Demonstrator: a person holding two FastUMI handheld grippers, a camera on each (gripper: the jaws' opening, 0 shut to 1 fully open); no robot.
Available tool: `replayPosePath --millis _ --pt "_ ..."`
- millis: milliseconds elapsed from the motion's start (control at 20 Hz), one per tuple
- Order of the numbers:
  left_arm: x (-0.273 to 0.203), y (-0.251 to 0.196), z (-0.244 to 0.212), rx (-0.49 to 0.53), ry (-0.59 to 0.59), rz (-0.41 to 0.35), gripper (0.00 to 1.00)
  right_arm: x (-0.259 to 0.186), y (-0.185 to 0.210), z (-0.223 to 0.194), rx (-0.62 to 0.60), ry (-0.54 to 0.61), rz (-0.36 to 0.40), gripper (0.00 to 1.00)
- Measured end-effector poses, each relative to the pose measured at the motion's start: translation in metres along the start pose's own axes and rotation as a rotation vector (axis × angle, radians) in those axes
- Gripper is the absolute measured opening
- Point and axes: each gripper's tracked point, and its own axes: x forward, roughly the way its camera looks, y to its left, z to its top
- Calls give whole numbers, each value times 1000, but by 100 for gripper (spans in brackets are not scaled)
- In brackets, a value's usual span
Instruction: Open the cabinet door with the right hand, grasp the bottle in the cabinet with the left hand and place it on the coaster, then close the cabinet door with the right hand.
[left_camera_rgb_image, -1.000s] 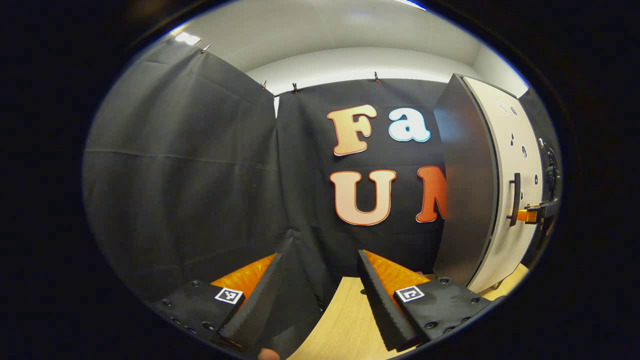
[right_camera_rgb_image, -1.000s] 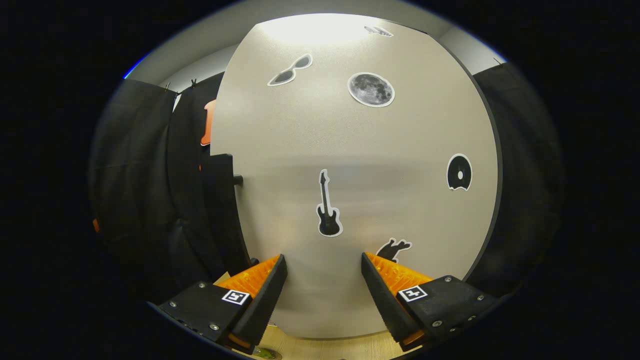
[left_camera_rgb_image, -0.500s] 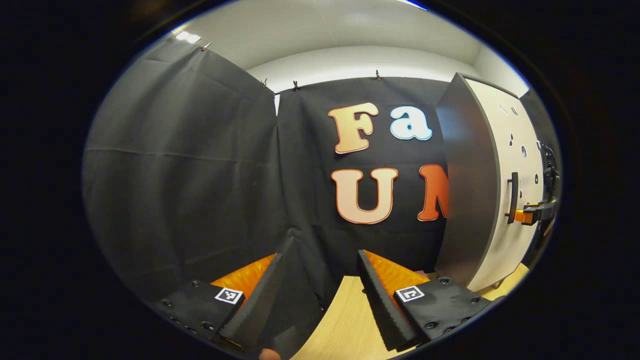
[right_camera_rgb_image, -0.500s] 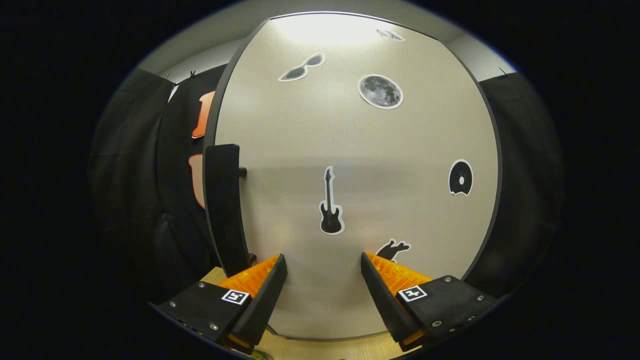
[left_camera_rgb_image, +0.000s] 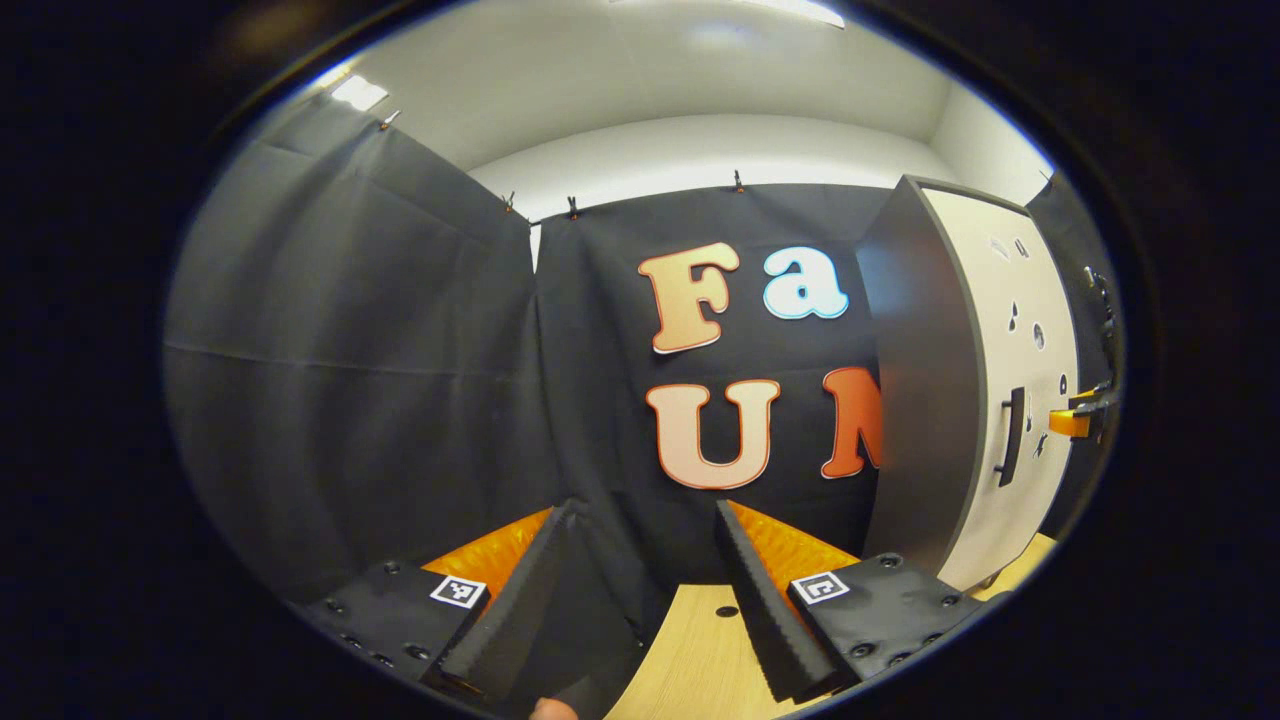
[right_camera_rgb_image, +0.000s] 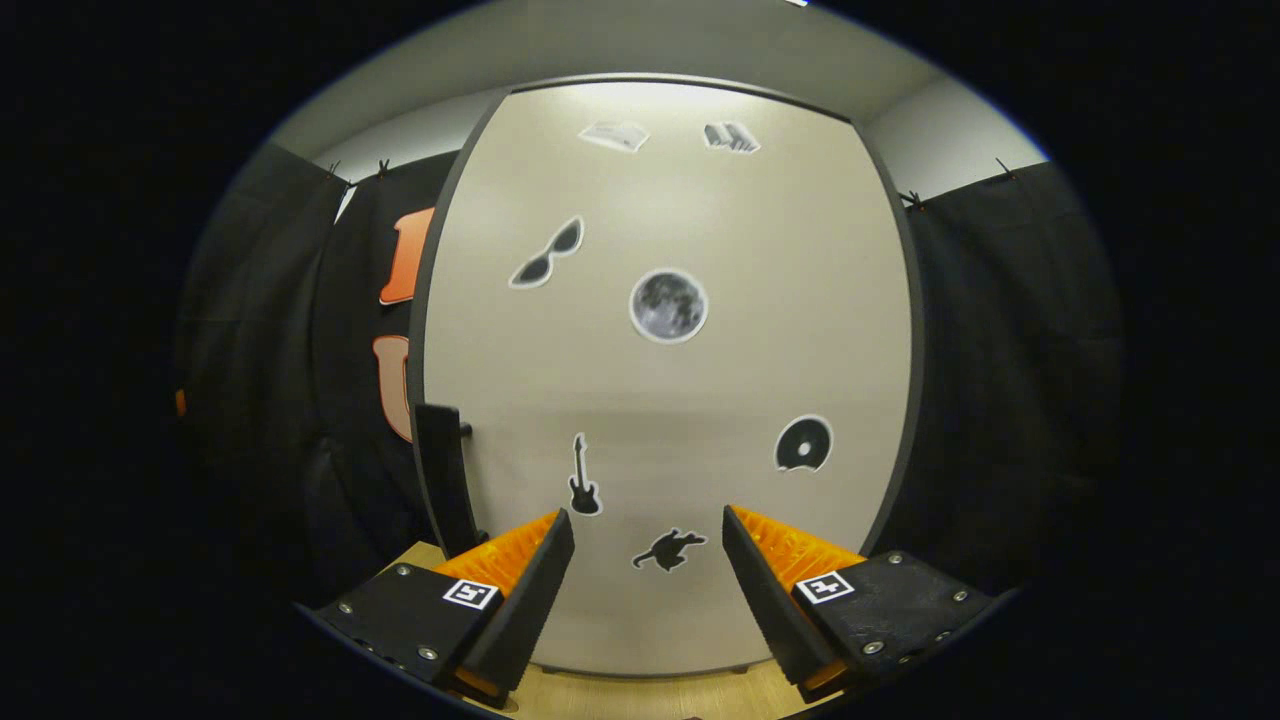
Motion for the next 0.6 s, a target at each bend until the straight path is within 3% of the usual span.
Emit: replayPosePath --millis 250,600 --pt "-4 9 32 12 -17 -1 95 -69 -43 55 -16 -69 -46 93" --pt "-22 19 80 33 -93 7 95 -142 -81 90 -57 -142 -143 92"
